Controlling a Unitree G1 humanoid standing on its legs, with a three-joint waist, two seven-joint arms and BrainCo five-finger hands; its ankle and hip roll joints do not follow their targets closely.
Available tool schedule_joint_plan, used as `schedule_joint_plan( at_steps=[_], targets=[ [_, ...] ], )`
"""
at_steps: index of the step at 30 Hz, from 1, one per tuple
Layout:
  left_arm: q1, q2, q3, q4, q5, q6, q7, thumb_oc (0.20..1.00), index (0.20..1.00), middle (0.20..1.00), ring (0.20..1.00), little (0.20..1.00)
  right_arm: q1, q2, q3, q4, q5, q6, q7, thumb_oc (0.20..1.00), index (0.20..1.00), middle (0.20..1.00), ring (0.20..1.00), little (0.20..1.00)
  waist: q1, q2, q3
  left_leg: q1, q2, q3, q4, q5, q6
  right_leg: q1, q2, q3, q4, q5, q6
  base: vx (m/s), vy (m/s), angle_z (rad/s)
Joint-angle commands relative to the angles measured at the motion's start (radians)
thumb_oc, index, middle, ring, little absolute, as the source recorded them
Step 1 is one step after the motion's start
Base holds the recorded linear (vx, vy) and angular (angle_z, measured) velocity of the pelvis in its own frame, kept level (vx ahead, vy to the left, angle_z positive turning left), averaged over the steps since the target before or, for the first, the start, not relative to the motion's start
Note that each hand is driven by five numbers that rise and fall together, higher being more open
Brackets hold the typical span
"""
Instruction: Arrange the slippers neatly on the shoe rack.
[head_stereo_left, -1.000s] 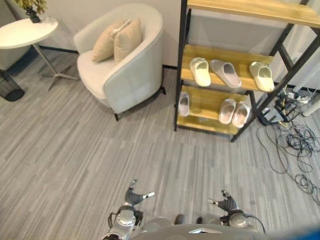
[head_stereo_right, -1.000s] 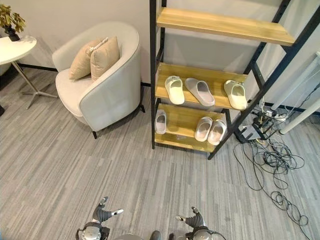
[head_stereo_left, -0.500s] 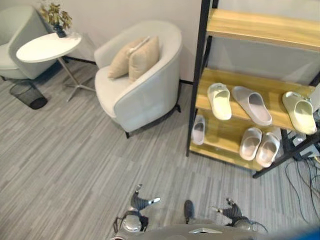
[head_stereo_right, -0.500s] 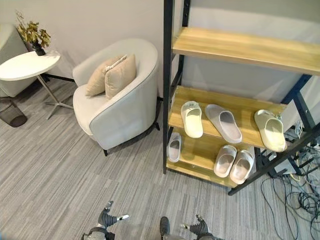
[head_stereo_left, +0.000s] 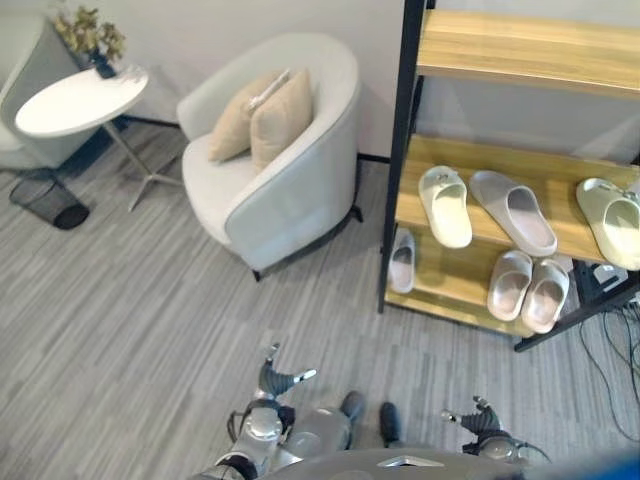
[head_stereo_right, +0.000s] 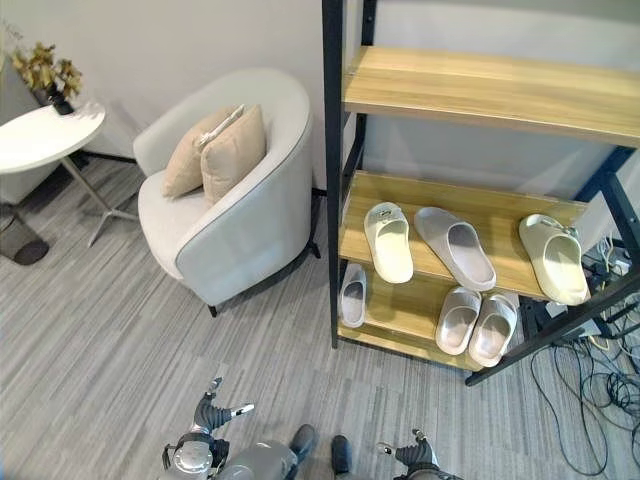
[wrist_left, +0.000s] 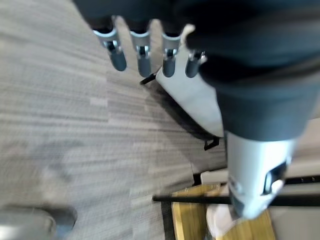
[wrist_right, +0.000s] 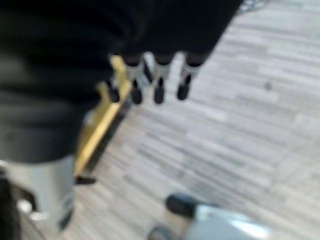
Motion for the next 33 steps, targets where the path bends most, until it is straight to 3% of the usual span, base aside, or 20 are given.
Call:
schedule_joint_plan(
  at_steps=[1, 5, 6, 18, 22, 25, 26, 28, 30, 31, 33],
  targets=[
    [0.004, -0.003, -0.032, 0.069, 0.027, -0.045, 0.055, 1.0, 1.0, 1.0, 1.0, 1.0, 0.096, 0.03, -0.028, -0.012, 0.033, -0.008, -0.027, 1.0, 1.0, 1.0, 1.0, 1.0, 0.007, -0.02, -0.046, 0.021, 0.013, -0.031, -0.119, 0.168, -0.074, 0.146, 0.01, -0.034, 0.023, -0.013, -0.003, 0.13, 0.136, -0.28],
    [0.01, -0.009, -0.025, 0.094, 0.007, -0.043, 0.044, 1.0, 1.0, 1.0, 1.0, 1.0, 0.128, 0.044, -0.051, -0.006, 0.053, -0.003, -0.008, 1.0, 1.0, 1.0, 1.0, 1.0, 0.003, -0.021, -0.064, 0.064, 0.018, -0.023, -0.134, 0.154, -0.054, 0.17, -0.008, -0.029, 0.015, -0.033, 0.01, 0.13, 0.128, -0.3],
    [0.026, -0.107, -0.028, 0.3, -0.139, 0.14, -0.153, 1.0, 1.0, 1.0, 1.0, 1.0, 0.15, 0.189, -0.096, 0.024, 0.21, 0.089, 0.287, 1.0, 1.0, 1.0, 1.0, 1.0, -0.11, -0.036, -0.12, 0.135, 0.004, 0.041, -0.068, 0.004, -0.032, 0.267, -0.117, -0.042, -0.012, -0.132, 0.043, 0.09, 0.119, 0.04],
    [0.035, -0.081, -0.052, 0.295, -0.114, 0.132, -0.14, 1.0, 1.0, 1.0, 1.0, 1.0, 0.161, 0.156, -0.163, 0.04, 0.226, 0.067, 0.228, 1.0, 1.0, 1.0, 1.0, 1.0, -0.123, -0.041, -0.122, 0.139, 0.005, 0.051, -0.073, -0.008, -0.025, 0.266, -0.134, -0.039, -0.036, -0.118, 0.059, 0.01, 0.014, 0.0],
    [-0.008, -0.085, -0.077, 0.296, -0.107, 0.146, -0.143, 1.0, 1.0, 1.0, 1.0, 1.0, 0.106, 0.159, -0.143, 0.015, 0.203, 0.047, 0.188, 1.0, 1.0, 1.0, 1.0, 1.0, -0.121, -0.043, -0.086, 0.079, 0.027, 0.111, -0.053, -0.021, -0.015, 0.179, -0.13, -0.034, 0.009, -0.116, 0.096, -0.14, -0.034, -0.16],
    [-0.038, -0.069, -0.071, 0.293, -0.103, 0.16, -0.155, 1.0, 1.0, 1.0, 1.0, 1.0, 0.059, 0.161, -0.131, -0.015, 0.196, 0.029, 0.173, 1.0, 1.0, 1.0, 1.0, 1.0, -0.108, -0.047, -0.078, 0.049, 0.092, 0.212, -0.049, -0.034, -0.045, 0.101, -0.183, -0.244, 0.03, -0.089, 0.129, -0.09, -0.21, -0.99],
    [-0.044, -0.061, -0.066, 0.295, -0.106, 0.164, -0.155, 1.0, 1.0, 1.0, 1.0, 1.0, 0.055, 0.161, -0.124, -0.023, 0.189, 0.021, 0.171, 1.0, 1.0, 1.0, 1.0, 1.0, -0.116, -0.046, -0.078, 0.06, 0.114, 0.236, -0.057, -0.037, -0.057, 0.079, -0.204, -0.276, 0.026, -0.061, 0.135, 0.0, -0.237, -1.59],
    [-0.058, -0.052, -0.049, 0.293, -0.116, 0.164, -0.155, 1.0, 1.0, 1.0, 1.0, 1.0, 0.045, 0.16, -0.123, -0.027, 0.179, 0.014, 0.162, 1.0, 1.0, 1.0, 1.0, 1.0, -0.128, -0.039, -0.074, 0.085, 0.141, 0.255, -0.079, -0.034, -0.073, 0.03, -0.224, -0.264, 0.02, -0.013, 0.145, 0.06, -0.233, -1.19],
    [-0.062, -0.041, -0.036, 0.287, -0.123, 0.17, -0.158, 1.0, 1.0, 1.0, 1.0, 1.0, 0.045, 0.154, -0.118, -0.019, 0.165, 0.01, 0.146, 1.0, 1.0, 1.0, 1.0, 1.0, -0.135, -0.037, -0.077, 0.134, 0.179, 0.293, -0.115, -0.027, -0.108, 0.003, -0.258, -0.317, -0.001, 0.025, 0.16, 0.12, -0.304, -0.82],
    [-0.061, -0.043, -0.037, 0.285, -0.116, 0.168, -0.156, 1.0, 1.0, 1.0, 1.0, 1.0, 0.052, 0.147, -0.12, -0.01, 0.162, 0.007, 0.14, 1.0, 1.0, 1.0, 1.0, 1.0, -0.138, -0.045, -0.082, 0.146, 0.177, 0.298, -0.128, -0.023, -0.117, 0.03, -0.263, -0.33, -0.035, 0.033, 0.16, 0.17, -0.304, -0.47],
    [-0.061, -0.042, -0.04, 0.273, -0.113, 0.16, -0.144, 1.0, 1.0, 1.0, 1.0, 1.0, 0.061, 0.138, -0.109, 0.014, 0.139, 0.008, 0.125, 1.0, 1.0, 1.0, 1.0, 1.0, -0.138, -0.051, -0.094, 0.194, 0.21, 0.293, -0.163, -0.004, -0.159, 0.053, -0.234, -0.315, -0.039, 0.016, 0.138, 0.19, -0.374, -0.07]
  ],
)
